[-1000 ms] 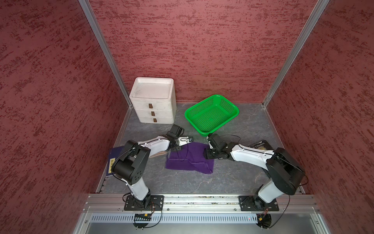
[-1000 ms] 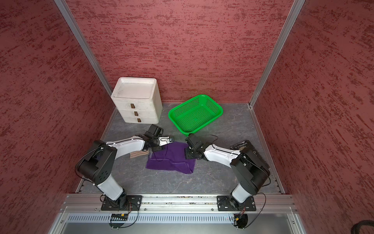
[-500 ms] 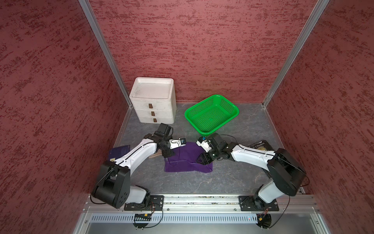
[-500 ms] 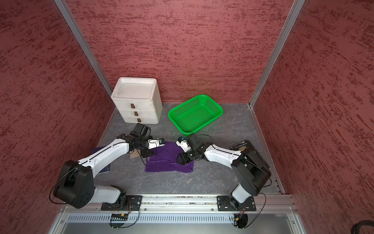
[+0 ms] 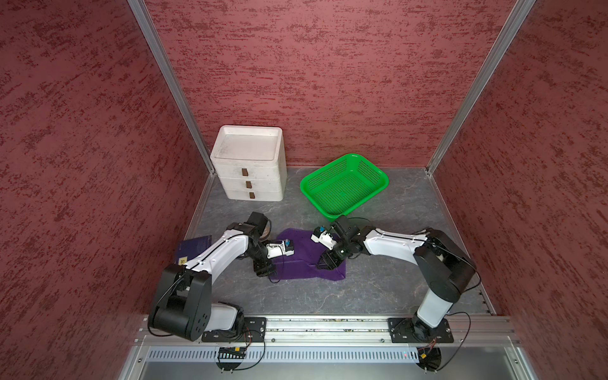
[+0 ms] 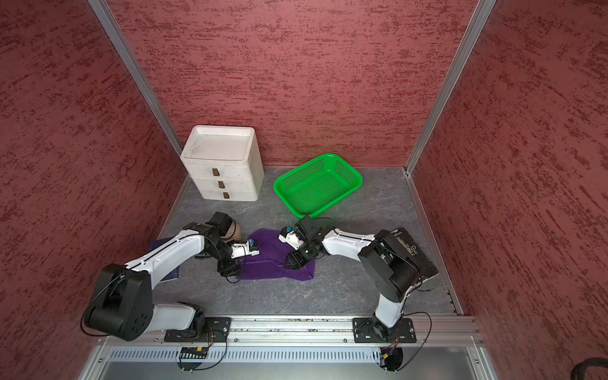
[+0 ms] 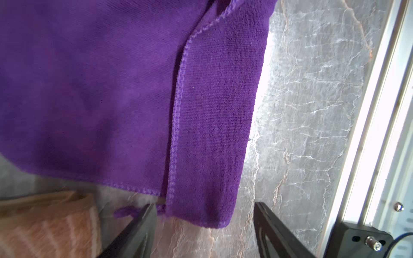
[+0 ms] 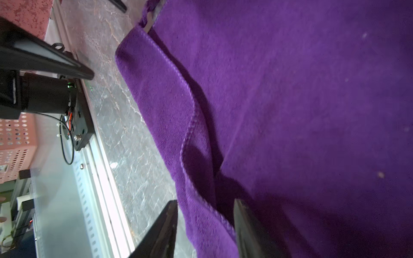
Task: Fold the square dishcloth
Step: Fold the cleaning item at the center of the board.
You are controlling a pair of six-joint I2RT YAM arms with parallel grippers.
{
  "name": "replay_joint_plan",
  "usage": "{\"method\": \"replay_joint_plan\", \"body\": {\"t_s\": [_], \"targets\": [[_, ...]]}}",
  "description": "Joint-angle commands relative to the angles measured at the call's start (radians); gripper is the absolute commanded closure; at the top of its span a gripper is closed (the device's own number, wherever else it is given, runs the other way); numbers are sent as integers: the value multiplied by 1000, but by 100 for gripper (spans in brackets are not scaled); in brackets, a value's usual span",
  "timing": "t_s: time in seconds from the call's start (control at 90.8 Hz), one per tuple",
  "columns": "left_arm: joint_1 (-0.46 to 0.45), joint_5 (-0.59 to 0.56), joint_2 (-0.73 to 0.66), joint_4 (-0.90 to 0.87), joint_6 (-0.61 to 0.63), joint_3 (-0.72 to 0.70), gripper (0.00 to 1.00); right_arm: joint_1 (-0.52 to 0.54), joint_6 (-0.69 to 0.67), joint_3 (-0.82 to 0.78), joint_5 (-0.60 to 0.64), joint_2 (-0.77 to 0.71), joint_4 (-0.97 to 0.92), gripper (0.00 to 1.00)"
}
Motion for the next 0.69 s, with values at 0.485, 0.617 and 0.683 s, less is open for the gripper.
{"method": "replay_joint_plan", "body": {"t_s": [0.485, 0.617, 0.683], "targets": [[-17, -105, 114, 58, -3, -2, 67, 41, 75, -91, 33, -135, 28, 87], [-29, -93, 80, 11, 5, 1, 80, 54, 89, -111, 71, -169, 21, 87], [-31, -81, 55, -7, 15, -1, 83, 59, 93, -120, 88, -176, 19, 84]]}}
